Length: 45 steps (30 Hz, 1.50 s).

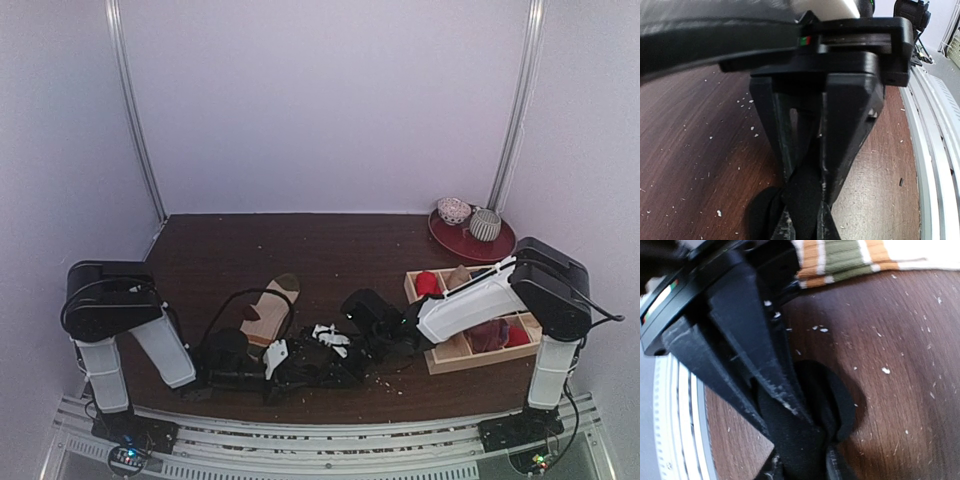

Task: Roll the socks
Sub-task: Place the sock in the storage box.

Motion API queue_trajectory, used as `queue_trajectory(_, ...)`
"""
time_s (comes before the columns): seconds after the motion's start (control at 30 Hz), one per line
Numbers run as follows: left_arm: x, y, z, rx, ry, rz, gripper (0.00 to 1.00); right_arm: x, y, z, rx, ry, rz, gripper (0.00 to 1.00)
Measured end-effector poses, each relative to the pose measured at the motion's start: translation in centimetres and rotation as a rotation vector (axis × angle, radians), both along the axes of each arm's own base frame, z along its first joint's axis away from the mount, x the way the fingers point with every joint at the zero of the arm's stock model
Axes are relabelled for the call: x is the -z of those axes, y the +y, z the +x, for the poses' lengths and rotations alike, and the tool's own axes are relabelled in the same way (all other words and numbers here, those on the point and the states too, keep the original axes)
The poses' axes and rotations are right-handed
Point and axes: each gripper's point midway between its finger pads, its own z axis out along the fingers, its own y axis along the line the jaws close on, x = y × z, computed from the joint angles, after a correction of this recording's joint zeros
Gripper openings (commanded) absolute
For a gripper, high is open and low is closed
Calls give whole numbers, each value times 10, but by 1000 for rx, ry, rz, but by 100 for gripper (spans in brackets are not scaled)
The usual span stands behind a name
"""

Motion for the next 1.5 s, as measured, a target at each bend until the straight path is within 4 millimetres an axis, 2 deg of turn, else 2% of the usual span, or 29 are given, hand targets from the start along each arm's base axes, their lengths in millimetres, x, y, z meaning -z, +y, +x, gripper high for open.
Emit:
queue_trajectory(0.13, 0, 0, 1, 0, 2, 0, 0, 1, -1, 1, 9, 4, -9, 7)
queue_trajectory(0.17, 0, 1, 1, -2, 2, 0, 6, 1, -1, 2, 14, 2, -13, 5)
queue_trajectory(0.3, 0, 2, 3, -9, 8, 4, 48, 3, -2, 5, 37, -7, -32, 1)
queue_trajectory(0.43, -3, 7, 4, -28, 24, 32, 69, 2, -3, 11, 85, -8, -42, 0)
queue_trajectory(0.53, -26, 16, 7, -70, 1, 11, 78, -1, -12, 21, 153, -25, -65, 0)
queue_trajectory(0.67, -68, 24, 19, -152, -60, -44, 97, -15, -43, 47, 314, -58, -106, 0)
queue_trajectory(0.83, -108, 41, 33, -269, -117, -89, 98, -58, -83, 89, 554, -117, -78, 0)
queue_trajectory(0.9, -117, 48, 39, -322, -128, -101, 98, -77, -108, 108, 672, -141, -57, 0)
queue_trajectory(1.0, -125, 60, 50, -415, -132, -106, 98, -93, -155, 131, 847, -162, -45, 0)
queue_trajectory(1.1, -122, 67, 56, -468, -124, -92, 98, -90, -201, 144, 994, -145, -53, 1)
queue_trajectory(1.23, -111, 69, 57, -481, -110, -53, 98, -68, -252, 151, 1140, -94, -111, 1)
queue_trajectory(1.3, -104, 68, 58, -480, -104, -32, 98, -59, -260, 150, 1153, -76, -146, 2)
queue_trajectory(1.4, -96, 68, 57, -476, -96, -8, 98, -50, -262, 149, 1122, -64, -216, 3)
queue_trajectory(1.5, -97, 67, 56, -471, -95, -11, 98, -47, -264, 152, 1071, -91, -287, 4)
